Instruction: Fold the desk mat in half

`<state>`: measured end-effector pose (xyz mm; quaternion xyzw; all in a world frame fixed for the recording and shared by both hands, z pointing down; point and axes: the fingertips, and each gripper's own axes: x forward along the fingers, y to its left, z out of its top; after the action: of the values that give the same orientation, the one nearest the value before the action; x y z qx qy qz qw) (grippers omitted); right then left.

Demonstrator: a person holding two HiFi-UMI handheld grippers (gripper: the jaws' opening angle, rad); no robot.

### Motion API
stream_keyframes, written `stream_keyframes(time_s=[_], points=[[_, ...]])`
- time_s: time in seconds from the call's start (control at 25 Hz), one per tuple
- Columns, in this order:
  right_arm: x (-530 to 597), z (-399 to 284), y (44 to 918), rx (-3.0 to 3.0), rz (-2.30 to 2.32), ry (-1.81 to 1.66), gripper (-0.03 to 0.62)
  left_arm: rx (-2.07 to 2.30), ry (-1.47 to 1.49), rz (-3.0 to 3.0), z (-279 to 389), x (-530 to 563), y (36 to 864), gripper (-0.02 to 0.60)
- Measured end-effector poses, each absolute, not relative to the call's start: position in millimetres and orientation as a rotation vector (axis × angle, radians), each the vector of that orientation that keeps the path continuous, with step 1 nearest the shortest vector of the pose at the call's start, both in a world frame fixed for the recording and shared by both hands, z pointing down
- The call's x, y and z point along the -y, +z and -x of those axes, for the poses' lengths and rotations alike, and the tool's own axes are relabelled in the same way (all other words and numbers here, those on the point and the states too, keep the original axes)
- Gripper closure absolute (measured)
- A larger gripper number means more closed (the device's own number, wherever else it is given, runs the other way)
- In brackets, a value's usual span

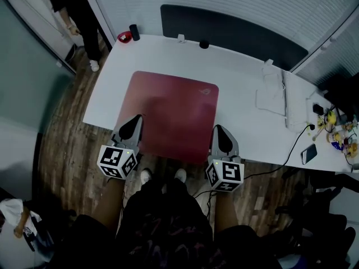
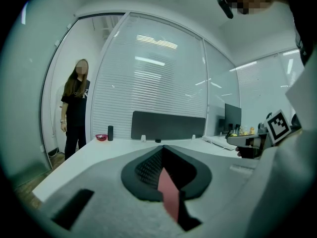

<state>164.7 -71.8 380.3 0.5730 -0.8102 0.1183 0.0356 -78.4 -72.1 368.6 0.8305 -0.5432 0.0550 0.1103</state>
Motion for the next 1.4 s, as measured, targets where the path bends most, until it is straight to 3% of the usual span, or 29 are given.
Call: stream_keyframes(time_s=[0.76, 1.4], points=[[87, -148, 351, 2.419, -1.886, 0.25, 0.586, 1.515, 0.083, -2.565, 105, 118, 339, 0.58], [76, -112, 426, 2.323, -1.839, 0.441, 0.588, 1.429, 0.235, -2.476, 133, 113, 411, 0.58]])
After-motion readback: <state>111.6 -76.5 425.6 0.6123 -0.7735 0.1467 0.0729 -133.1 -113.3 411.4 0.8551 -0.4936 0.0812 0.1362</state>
